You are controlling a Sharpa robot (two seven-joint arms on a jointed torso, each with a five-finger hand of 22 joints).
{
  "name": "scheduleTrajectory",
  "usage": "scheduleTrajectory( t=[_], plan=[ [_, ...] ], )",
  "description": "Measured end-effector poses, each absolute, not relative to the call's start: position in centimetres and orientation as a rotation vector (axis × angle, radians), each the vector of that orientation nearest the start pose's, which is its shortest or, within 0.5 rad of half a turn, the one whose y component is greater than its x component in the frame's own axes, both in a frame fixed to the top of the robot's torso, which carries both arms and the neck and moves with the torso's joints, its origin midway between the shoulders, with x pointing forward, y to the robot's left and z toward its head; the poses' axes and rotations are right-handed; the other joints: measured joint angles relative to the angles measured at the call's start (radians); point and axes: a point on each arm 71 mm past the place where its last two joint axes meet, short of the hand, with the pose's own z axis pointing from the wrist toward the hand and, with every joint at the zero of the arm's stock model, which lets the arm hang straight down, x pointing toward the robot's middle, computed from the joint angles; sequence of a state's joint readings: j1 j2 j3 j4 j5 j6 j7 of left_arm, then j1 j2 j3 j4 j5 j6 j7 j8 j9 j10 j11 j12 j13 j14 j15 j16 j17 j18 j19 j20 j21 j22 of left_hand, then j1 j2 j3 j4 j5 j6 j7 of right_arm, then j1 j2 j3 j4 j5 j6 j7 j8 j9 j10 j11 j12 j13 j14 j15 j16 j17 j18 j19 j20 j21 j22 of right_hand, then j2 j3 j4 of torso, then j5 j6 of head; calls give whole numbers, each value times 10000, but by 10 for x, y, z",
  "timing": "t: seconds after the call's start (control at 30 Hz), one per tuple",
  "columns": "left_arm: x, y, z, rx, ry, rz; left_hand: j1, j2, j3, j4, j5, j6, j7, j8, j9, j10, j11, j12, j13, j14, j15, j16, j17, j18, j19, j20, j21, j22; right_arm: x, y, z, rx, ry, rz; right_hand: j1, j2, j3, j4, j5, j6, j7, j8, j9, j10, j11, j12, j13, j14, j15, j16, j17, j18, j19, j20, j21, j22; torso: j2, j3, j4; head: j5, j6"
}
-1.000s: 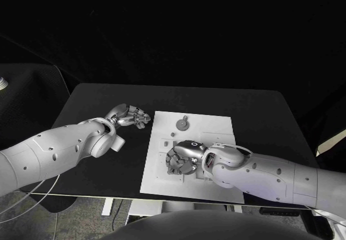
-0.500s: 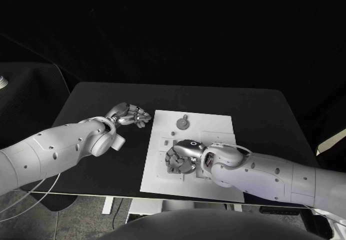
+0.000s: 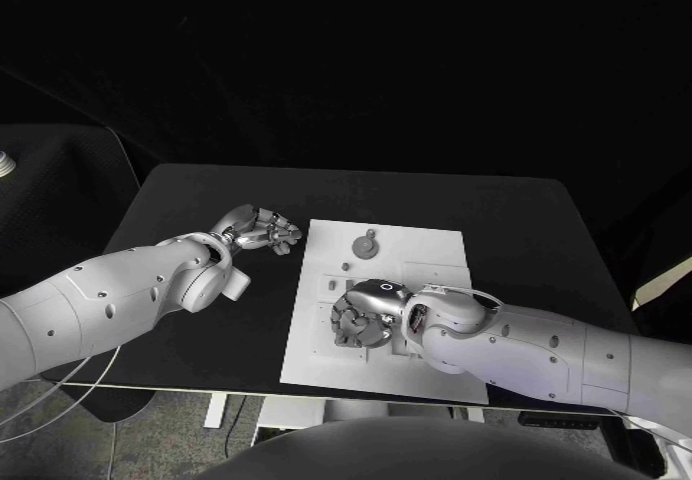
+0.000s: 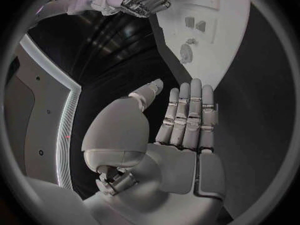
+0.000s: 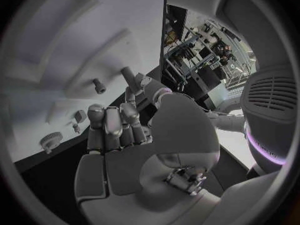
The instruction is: Assemble the parts on the task board
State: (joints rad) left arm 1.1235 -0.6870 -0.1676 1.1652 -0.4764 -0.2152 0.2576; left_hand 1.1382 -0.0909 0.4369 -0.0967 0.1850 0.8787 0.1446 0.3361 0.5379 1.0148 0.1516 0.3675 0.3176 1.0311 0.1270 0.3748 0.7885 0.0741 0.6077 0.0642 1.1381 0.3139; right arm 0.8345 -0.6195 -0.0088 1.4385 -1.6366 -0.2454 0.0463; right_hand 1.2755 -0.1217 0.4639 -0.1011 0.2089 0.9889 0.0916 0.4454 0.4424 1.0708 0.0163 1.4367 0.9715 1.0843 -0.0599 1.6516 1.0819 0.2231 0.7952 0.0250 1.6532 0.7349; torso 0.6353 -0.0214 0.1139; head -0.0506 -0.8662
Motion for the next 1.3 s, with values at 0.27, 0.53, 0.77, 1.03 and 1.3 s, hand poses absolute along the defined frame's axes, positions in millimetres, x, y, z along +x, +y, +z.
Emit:
scheduleTrajectory(
  t=[0.27,0.53,0.77,1.03,1.3],
  plan=[
    [508,229,-285,-7197,18195,-11222,0,0,-27,26,0,0,0,0,0,0,0,0,0,0,0,0,0,-1,0,0,0,-1,391,-97,-338,-3815,18960,9452,-85,-87,0,-1,0,-79,80,-135,-20,0,0,0,-16,-1,1,0,-14,0,0,0,0,-10,-1,0,0,-3,-11],
    [508,229,-285,-7199,18194,-11219,0,0,-27,26,0,0,0,0,0,0,0,0,-2,-1,0,0,1,-1,0,0,0,8,390,-97,-340,-3783,19016,9418,-405,-290,-56,-112,2,-452,453,-628,-232,-191,72,0,-28,-89,70,0,-25,-63,0,0,0,-11,-1,1,-4,-4,-12],
    [508,229,-285,-7201,18196,-11215,0,0,-27,26,0,0,0,0,0,0,0,0,-2,-1,0,0,-9,-2,0,0,0,7,390,-98,-341,-3768,19049,9386,-558,-396,-150,-206,2,-1033,593,-1124,-469,-432,102,0,-27,-236,84,0,-25,-138,0,0,0,-23,-1,3,-3,-4,-12],
    [508,229,-285,-7210,18199,-11208,0,0,-54,-2,0,0,0,0,0,0,0,0,-3,-1,-1,-39,-8,-3,0,0,0,7,390,-99,-341,-3746,19068,9336,-612,-449,-264,-229,2,-1257,635,-1241,-527,-474,138,0,-27,-332,104,0,-24,-148,0,0,0,-23,-1,3,-2,-4,-19],
    [508,230,-285,-7219,18195,-11198,0,0,-54,-2,0,0,0,0,0,-37,38,0,-3,-1,-1,-39,-7,-4,0,0,0,6,390,-105,-341,-3722,19090,9266,-611,-449,-263,-229,2,-1274,651,-1241,-536,-473,139,0,-26,-341,115,0,-24,-152,0,0,0,-22,-1,3,0,-14,-19]
  ],
)
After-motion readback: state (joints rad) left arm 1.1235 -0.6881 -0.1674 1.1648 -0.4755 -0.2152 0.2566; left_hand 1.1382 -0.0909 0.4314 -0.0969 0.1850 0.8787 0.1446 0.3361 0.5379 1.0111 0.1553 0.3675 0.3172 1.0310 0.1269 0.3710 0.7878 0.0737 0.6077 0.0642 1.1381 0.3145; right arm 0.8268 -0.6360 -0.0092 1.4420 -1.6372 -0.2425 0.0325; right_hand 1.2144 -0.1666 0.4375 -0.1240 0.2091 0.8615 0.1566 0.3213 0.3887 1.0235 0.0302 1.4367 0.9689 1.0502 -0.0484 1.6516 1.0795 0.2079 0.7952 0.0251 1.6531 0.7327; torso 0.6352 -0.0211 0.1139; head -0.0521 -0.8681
